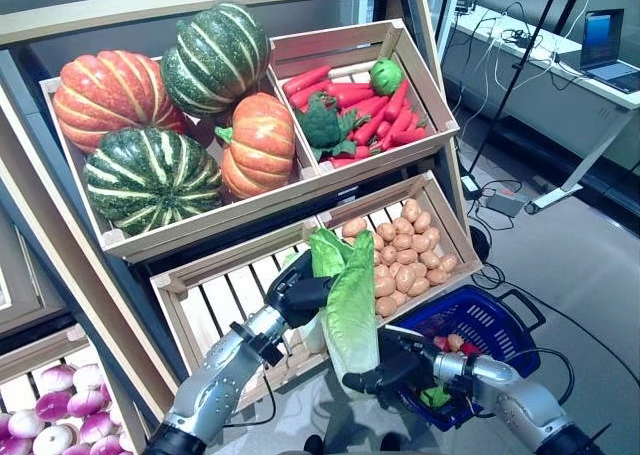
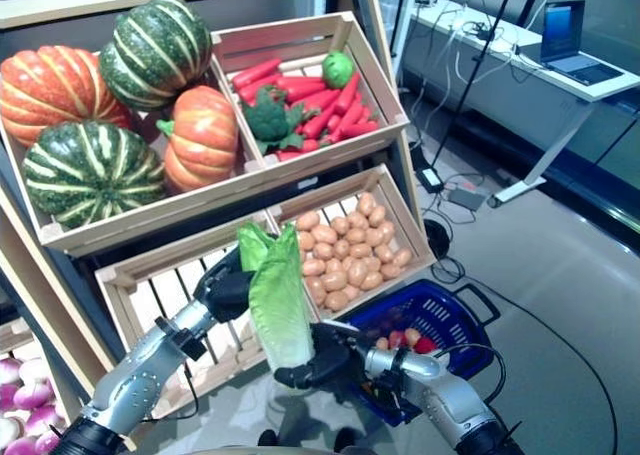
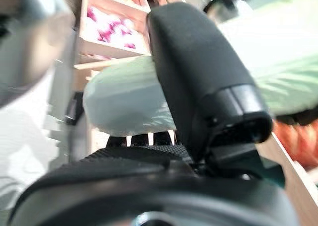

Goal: Put vegetables into the basket

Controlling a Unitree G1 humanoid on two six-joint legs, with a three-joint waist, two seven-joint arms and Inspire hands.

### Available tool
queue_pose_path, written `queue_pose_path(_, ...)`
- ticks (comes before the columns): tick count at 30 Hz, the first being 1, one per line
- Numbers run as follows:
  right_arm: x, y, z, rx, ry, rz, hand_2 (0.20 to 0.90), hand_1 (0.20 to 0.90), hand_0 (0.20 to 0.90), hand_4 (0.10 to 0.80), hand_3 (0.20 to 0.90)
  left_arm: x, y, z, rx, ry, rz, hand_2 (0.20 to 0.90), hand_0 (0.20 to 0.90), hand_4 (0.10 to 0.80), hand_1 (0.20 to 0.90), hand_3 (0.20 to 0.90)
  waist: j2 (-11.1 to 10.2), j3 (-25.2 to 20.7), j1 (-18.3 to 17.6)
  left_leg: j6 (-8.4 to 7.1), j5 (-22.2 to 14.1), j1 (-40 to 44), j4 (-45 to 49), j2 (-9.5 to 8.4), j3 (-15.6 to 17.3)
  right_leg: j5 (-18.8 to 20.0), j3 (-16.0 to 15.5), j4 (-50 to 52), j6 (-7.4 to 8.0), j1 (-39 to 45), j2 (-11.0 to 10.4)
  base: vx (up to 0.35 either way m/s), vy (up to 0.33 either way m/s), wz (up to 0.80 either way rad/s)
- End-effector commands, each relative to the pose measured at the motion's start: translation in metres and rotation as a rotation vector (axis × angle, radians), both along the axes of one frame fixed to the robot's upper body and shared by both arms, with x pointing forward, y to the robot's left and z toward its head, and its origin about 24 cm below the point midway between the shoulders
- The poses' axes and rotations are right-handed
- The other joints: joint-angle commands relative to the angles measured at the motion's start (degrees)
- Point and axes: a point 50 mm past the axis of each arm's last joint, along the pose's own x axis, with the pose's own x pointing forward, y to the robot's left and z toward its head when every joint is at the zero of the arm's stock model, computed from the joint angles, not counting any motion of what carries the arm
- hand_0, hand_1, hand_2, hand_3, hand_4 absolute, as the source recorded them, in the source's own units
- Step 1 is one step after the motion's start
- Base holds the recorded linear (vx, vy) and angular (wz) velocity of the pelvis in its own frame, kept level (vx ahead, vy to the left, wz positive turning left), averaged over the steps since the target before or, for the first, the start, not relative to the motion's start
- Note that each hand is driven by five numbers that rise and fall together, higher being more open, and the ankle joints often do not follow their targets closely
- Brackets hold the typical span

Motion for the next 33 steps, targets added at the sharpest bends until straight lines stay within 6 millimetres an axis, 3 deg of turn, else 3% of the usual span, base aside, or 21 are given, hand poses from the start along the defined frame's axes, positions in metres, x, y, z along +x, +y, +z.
queue_pose_path(1,0.014,0.019,0.029,0.129,-0.121,0.09,0.3,0.3,0.3,0.4,0.3,0.01,-0.033,0.063,-0.15,-0.317,-0.205,0.3,0.3,0.4,0.3,0.3,-1.5,-3.8,1.0,-3.1,-4.0,0.5,0.1,1.52,0.2,0.2,1.0,0.1,4.57,1.9,-4.7,0.0,0.0,0.0)
queue_pose_path(15,0.013,0.014,0.03,0.122,-0.112,0.076,0.3,0.3,0.3,0.4,0.3,0.009,-0.027,0.062,-0.07,-0.347,-0.191,0.3,0.3,0.4,0.3,0.3,-1.2,-3.7,0.9,-2.94,-3.9,0.5,0.1,1.54,0.2,0.2,1.1,0.1,4.61,2.0,-4.7,0.0,0.0,0.0)
queue_pose_path(16,0.013,0.013,0.03,0.123,-0.11,0.07,0.3,0.3,0.3,0.4,0.3,0.009,-0.027,0.063,-0.063,-0.351,-0.192,0.413,0.413,0.475,0.413,0.413,-1.2,-3.7,1.0,-2.92,-3.9,0.5,0.1,1.54,0.2,0.2,1.0,0.1,4.62,2.0,-4.7,0.0,0.0,0.0)
queue_pose_path(17,0.013,0.013,0.03,0.125,-0.109,0.064,0.3,0.3,0.3,0.4,0.3,0.008,-0.027,0.063,-0.055,-0.356,-0.196,0.589,0.589,0.593,0.589,0.589,-1.2,-3.7,1.0,-2.91,-3.9,0.5,0.1,1.56,0.2,0.2,1.0,0.1,4.61,1.9,-4.7,0.0,0.0,0.0)
queue_pose_path(18,0.013,0.013,0.03,0.125,-0.109,0.063,0.3,0.3,0.3,0.4,0.3,0.008,-0.026,0.063,-0.05,-0.357,-0.195,0.9,0.9,0.8,0.9,0.9,-1.2,-3.7,0.9,-2.94,-3.8,0.4,0.1,1.54,0.1,0.2,1.1,0.1,4.6,1.9,-4.7,0.0,0.0,0.0)
queue_pose_path(33,0.017,-0.002,0.037,0.194,-0.158,-0.149,0.3,0.3,0.3,0.4,0.3,0.009,-0.005,0.05,-0.136,-0.21,-0.029,0.9,0.9,0.8,0.9,0.9,-1.1,-3.1,0.8,-2.99,-3.6,0.0,0.1,1.66,-0.3,0.2,0.7,0.1,4.42,1.6,-4.4,0.0,0.0,0.0)
